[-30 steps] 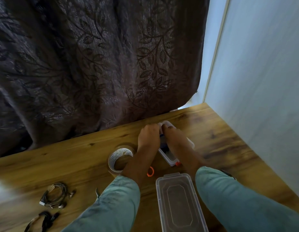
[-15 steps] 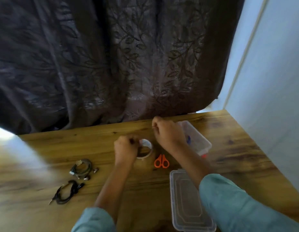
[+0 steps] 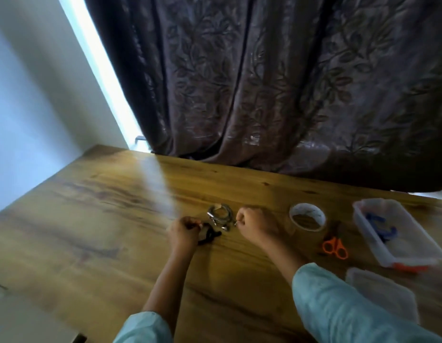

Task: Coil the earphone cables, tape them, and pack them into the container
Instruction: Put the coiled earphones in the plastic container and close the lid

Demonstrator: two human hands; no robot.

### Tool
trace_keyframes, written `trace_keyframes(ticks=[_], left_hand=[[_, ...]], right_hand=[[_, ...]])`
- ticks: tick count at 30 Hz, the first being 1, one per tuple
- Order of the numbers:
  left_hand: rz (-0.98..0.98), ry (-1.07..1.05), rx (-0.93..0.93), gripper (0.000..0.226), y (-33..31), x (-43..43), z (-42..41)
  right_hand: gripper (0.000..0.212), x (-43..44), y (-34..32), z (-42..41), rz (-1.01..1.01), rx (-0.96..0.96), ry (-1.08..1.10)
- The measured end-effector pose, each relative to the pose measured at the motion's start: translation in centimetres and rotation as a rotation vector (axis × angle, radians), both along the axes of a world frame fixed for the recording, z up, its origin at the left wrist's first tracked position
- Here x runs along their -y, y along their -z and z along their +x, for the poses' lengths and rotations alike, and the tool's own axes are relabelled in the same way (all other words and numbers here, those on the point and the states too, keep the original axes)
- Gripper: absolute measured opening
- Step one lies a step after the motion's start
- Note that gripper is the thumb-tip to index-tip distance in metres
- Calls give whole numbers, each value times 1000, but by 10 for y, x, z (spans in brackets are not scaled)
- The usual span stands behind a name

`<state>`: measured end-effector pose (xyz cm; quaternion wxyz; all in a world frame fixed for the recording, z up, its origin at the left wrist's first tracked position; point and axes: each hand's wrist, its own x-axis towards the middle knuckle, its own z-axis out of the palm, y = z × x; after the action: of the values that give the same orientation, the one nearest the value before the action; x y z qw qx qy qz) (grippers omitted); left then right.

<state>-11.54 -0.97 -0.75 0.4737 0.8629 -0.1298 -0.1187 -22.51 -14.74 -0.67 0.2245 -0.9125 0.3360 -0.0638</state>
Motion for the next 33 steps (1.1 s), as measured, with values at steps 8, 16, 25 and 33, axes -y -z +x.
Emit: trace_keyframes(ticks=[8, 16, 25, 33], left_hand=[[250, 183, 78, 24, 10, 27, 42], [509, 293, 141, 33, 24, 60, 50], [515, 363, 71, 43, 30, 77, 57], [374, 409, 84, 35, 12, 83, 42]], right_hand=[[21, 5, 19, 34, 36, -24, 180], [24, 4, 30, 52, 110, -50, 276], [9, 6, 34, 55, 348, 11, 321], [17, 3, 22, 37, 609, 261, 362]])
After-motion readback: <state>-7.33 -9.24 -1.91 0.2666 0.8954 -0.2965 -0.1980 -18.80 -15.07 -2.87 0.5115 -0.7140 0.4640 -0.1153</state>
